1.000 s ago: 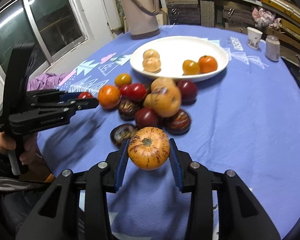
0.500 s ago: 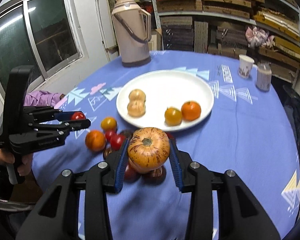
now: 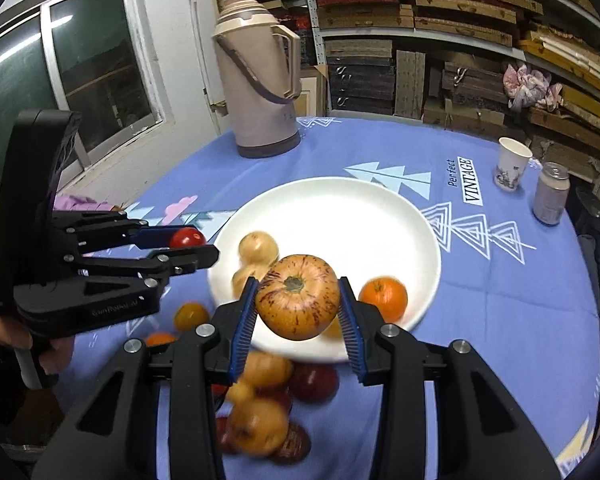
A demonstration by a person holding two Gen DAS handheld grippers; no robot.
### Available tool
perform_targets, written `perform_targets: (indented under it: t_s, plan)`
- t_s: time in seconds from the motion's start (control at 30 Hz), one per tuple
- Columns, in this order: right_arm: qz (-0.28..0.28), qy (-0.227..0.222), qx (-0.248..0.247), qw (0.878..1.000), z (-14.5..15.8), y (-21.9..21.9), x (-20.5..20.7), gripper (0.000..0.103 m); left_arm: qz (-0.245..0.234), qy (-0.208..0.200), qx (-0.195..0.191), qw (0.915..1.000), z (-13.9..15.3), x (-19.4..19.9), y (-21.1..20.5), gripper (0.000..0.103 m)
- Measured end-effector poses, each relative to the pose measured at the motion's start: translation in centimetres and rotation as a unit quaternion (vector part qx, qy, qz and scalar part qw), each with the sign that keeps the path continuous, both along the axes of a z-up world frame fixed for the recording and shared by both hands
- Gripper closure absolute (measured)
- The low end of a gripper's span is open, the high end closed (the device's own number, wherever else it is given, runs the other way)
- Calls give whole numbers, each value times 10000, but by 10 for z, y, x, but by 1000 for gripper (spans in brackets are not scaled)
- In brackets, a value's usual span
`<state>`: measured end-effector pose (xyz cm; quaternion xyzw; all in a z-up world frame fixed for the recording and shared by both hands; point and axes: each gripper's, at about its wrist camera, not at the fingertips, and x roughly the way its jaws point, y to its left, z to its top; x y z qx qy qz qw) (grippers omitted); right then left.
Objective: Organize fruits
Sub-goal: 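Carry both fruits onto the white plate and open both grippers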
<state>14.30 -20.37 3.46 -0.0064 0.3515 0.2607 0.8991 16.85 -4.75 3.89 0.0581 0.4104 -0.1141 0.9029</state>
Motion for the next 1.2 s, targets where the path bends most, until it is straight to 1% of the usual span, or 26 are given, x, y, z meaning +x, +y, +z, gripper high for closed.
perform_targets:
  t_s: [0.13,0.2,0.27,0.4,0.57,0.73,0.87,0.93,0.97,1.03,1.2]
  plan:
    - [-159,202,50,9997,-15,2,41,64,157,60,20,9999,-8,41,-1,72]
    - [-234,319,-1,9992,-25,4,60,64,201,118,74,9997,-13,57,-2,72]
    - [-266,417,-18,9988,-33,6,75,64,211,221,59,9995,-20,74,-4,72]
    - [-278,567,-68,9980,-48,9,99,64,265,402,43,9988,-34,98,-3,72]
    - [-233,696,-176,9971,-60,15,116,64,297,583,3,9979,-46,113,-4,72]
    - [-193,738,-304,9966,-67,21,120,63,328,750,-21,9966,-57,121,-4,72]
    - [-294,794,-339,9958,-70,19,124,63,395,959,10,9946,-68,126,-4,71]
    - [-329,763,-218,9963,-67,14,121,62,423,990,5,9942,-67,125,-2,49]
    - [-343,735,-166,9966,-64,12,119,62,464,931,-9,9946,-63,123,0,30]
    - [-400,658,-87,9970,-58,7,114,60,465,710,-24,9964,-54,117,1,29]
    - [-477,519,89,9975,-42,-8,94,55,450,591,-39,9972,-39,104,4,29]
